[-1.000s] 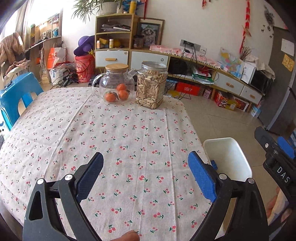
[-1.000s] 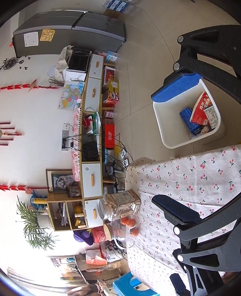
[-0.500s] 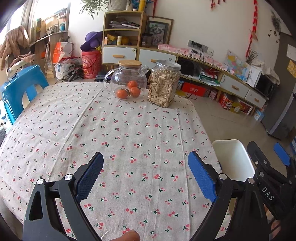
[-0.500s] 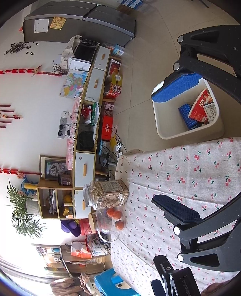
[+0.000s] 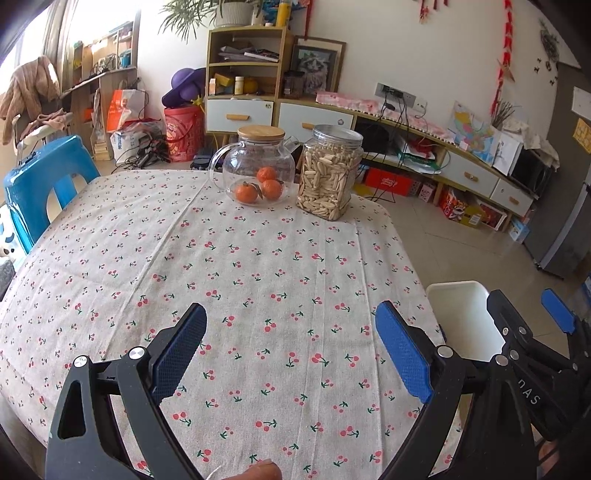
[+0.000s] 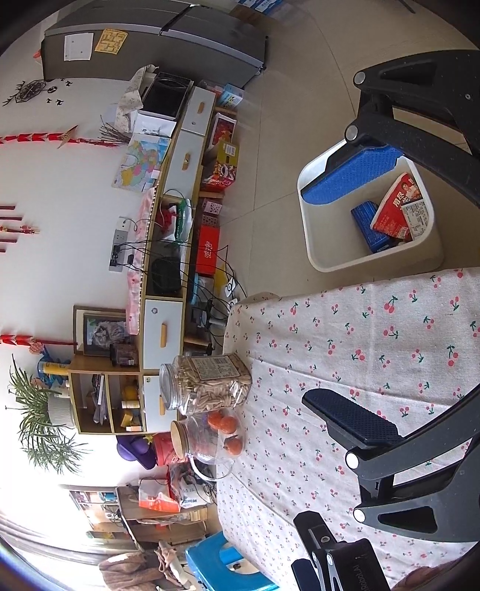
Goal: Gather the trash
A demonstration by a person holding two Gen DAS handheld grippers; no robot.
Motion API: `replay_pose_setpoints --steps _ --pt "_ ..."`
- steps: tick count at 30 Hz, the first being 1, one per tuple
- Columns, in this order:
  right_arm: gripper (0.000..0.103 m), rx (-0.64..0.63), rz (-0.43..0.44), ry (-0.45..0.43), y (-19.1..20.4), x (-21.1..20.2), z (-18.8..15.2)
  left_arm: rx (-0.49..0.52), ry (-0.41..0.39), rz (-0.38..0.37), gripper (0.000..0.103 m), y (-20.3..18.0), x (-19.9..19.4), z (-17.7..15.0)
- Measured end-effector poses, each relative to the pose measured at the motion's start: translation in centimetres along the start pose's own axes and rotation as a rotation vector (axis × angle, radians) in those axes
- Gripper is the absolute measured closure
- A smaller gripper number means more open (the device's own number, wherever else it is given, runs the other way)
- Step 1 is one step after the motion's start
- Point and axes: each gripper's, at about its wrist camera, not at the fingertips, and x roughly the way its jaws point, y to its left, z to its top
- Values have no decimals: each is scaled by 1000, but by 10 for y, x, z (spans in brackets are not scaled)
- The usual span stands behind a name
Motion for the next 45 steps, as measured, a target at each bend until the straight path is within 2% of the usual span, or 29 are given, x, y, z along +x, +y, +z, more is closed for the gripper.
replay_pose_setpoints --steps 13,41,44,45 --pt "7 -9 14 1 2 1 -6 24 -19 6 13 -6 -4 0" --pt "7 -16 34 34 -5 2 -5 13 5 -16 13 -3 5 1" --pt "7 -17 36 33 -6 2 -5 21 -3 -19 15 -5 4 0" --pt "7 -17 36 33 -6 2 -5 28 -9 -23 21 -6 4 0"
